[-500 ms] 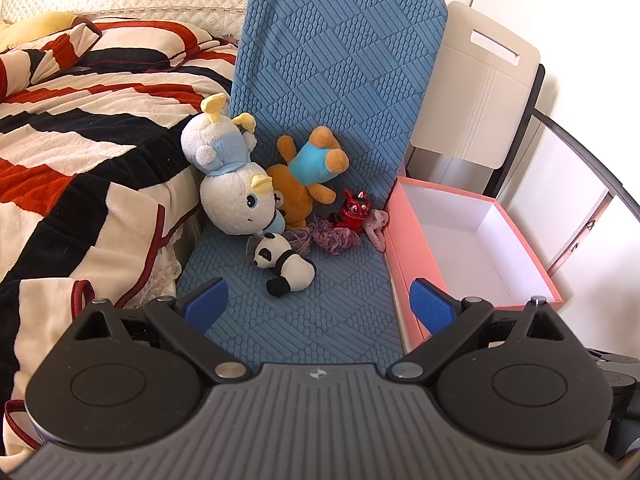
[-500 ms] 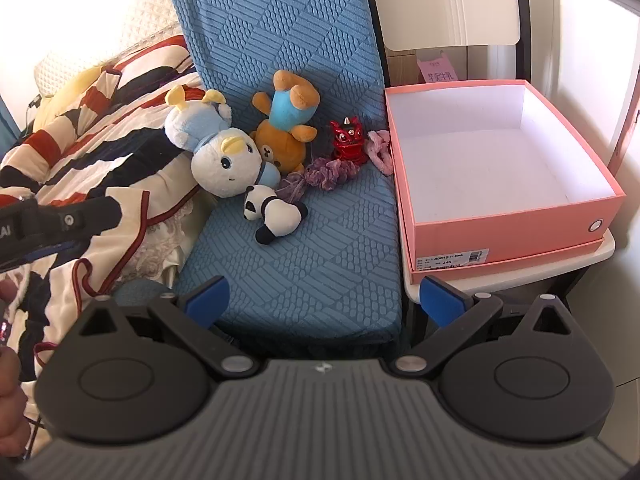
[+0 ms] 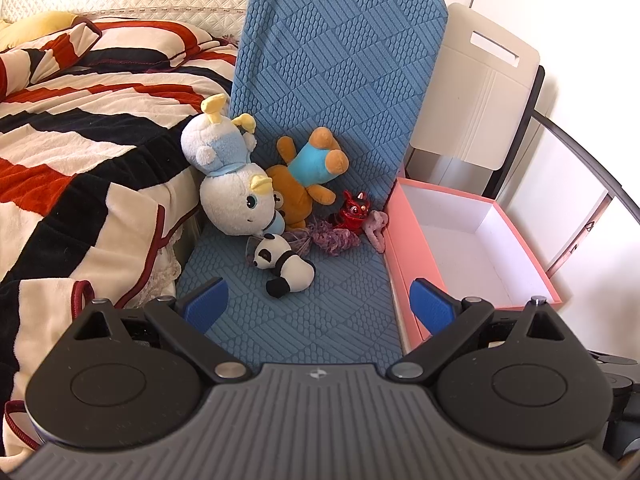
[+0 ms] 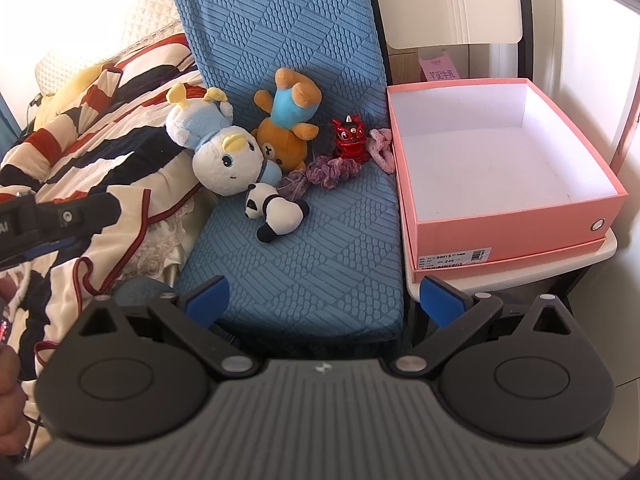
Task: Organize objects
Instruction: 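Move right tool toward the panda while left tool approaches the white penguin plush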
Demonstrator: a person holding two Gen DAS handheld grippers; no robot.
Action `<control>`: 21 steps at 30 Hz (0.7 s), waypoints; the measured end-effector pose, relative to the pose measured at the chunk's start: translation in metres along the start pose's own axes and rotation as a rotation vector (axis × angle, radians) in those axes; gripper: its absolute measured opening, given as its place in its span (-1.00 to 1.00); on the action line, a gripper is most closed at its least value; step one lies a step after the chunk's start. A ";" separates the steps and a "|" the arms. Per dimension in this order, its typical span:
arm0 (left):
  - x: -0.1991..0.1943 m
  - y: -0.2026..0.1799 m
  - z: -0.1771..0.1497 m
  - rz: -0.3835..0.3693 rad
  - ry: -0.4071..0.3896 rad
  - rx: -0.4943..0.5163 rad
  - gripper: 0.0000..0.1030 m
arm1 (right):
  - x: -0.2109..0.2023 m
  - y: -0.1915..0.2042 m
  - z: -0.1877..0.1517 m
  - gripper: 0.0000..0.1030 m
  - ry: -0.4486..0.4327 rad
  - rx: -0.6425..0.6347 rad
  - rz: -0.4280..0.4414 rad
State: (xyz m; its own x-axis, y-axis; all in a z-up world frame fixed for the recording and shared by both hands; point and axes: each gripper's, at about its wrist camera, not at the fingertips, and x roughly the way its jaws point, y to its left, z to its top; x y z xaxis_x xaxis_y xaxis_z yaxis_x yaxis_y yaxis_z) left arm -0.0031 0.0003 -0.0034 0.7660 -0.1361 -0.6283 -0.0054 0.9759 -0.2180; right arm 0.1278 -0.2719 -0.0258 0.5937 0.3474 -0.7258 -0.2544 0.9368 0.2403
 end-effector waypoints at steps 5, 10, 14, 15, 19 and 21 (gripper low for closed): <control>0.003 0.002 0.001 0.002 0.008 -0.001 0.93 | 0.003 0.000 0.001 1.00 0.009 0.003 0.003; 0.008 0.003 0.002 0.011 0.013 -0.003 0.93 | 0.008 -0.002 0.001 1.00 0.015 0.007 0.006; 0.014 0.006 0.002 0.019 0.024 -0.017 0.93 | 0.014 -0.003 0.002 1.00 0.023 0.007 0.006; 0.016 0.007 0.002 0.021 0.028 -0.017 0.93 | 0.016 -0.003 0.003 1.00 0.025 0.005 0.006; 0.024 0.008 0.001 0.026 0.046 -0.015 0.93 | 0.023 -0.005 0.004 1.00 0.036 0.010 0.016; 0.028 0.008 0.001 0.027 0.051 -0.016 0.93 | 0.025 -0.005 0.006 1.00 0.032 0.007 0.018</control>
State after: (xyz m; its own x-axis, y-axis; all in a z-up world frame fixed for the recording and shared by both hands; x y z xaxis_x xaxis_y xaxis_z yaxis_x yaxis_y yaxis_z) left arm 0.0188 0.0045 -0.0223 0.7314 -0.1186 -0.6715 -0.0360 0.9767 -0.2117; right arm 0.1483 -0.2672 -0.0417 0.5640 0.3628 -0.7418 -0.2592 0.9307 0.2581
